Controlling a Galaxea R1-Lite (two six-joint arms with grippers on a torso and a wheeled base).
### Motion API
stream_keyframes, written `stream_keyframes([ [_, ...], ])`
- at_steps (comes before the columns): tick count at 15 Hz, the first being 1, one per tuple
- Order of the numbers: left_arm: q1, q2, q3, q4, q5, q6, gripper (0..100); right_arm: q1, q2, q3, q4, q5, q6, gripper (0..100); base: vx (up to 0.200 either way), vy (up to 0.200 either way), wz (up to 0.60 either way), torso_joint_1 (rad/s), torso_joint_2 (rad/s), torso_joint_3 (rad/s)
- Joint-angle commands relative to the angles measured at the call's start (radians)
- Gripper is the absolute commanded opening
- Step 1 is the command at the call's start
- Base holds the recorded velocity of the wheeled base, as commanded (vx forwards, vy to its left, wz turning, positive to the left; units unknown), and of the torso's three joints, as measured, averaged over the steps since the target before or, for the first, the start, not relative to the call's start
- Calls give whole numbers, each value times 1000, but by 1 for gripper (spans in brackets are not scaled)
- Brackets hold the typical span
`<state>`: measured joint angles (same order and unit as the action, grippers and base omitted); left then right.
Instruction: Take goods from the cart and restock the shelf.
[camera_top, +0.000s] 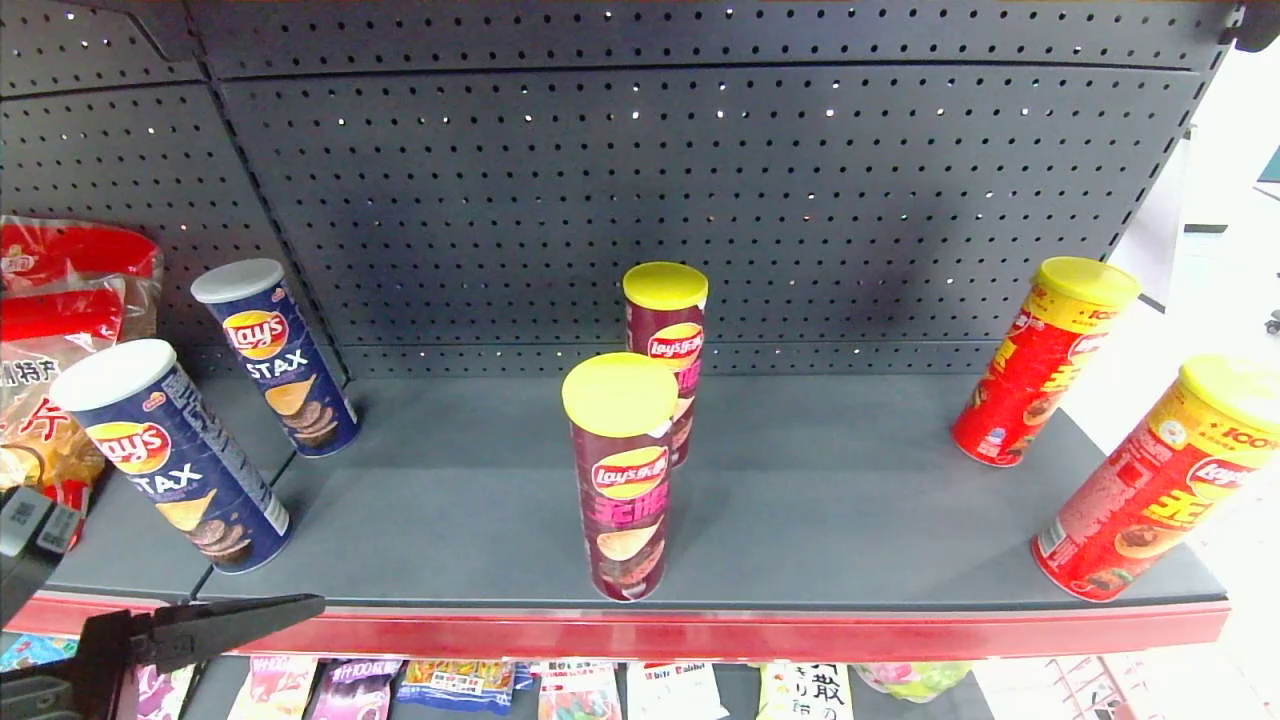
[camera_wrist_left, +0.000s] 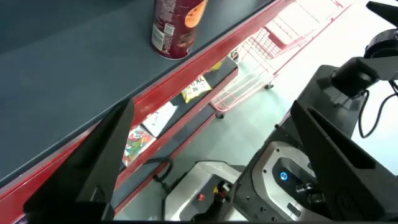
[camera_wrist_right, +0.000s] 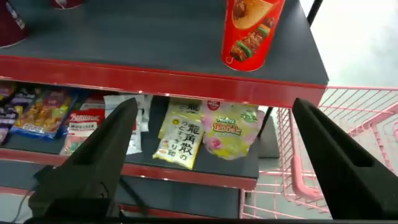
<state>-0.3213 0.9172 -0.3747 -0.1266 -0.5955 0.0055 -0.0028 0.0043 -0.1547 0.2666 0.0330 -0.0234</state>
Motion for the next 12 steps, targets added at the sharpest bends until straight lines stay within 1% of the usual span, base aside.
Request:
stream_keyframes([
  [1,1,5,-3,-4,0,1,100,0,-4,10,-7,-160,26,100,0,0,0,0,0,0],
  [2,1,5,-3,-16,0,1,100,0,-4,26,-52,-168,-3,100,0,0,0,0,0,0],
  [3,1,5,0,-34,0,-1,100,0,-4,61,-171,-163,-41,100,0,0,0,0,0,0],
  [4,1,5,0,-47,0,-1,100,0,-4,118,-265,-168,-49,100,0,0,0,0,0,0],
  [5,1,6,-4,-51,0,-1,100,0,-4,138,-288,-168,-49,100,0,0,0,0,0,0],
  [7,1,8,-7,-54,-1,-1,100,6,13,136,-285,-159,-49,100,0,0,0,0,0,0],
  [9,-2,12,-9,-73,-3,1,100,1,-3,144,-299,-70,-3,100,0,0,0,0,0,0],
  [10,-2,11,-9,-74,-6,1,100,1,-3,144,-302,-70,25,100,0,0,0,0,0,0],
  [11,-9,11,-9,-76,-27,1,100,3,-3,144,-303,-67,65,100,0,0,0,0,0,0],
  [12,-10,6,-7,-80,-32,1,100,3,-3,142,-297,-70,45,100,0,0,0,0,0,0],
])
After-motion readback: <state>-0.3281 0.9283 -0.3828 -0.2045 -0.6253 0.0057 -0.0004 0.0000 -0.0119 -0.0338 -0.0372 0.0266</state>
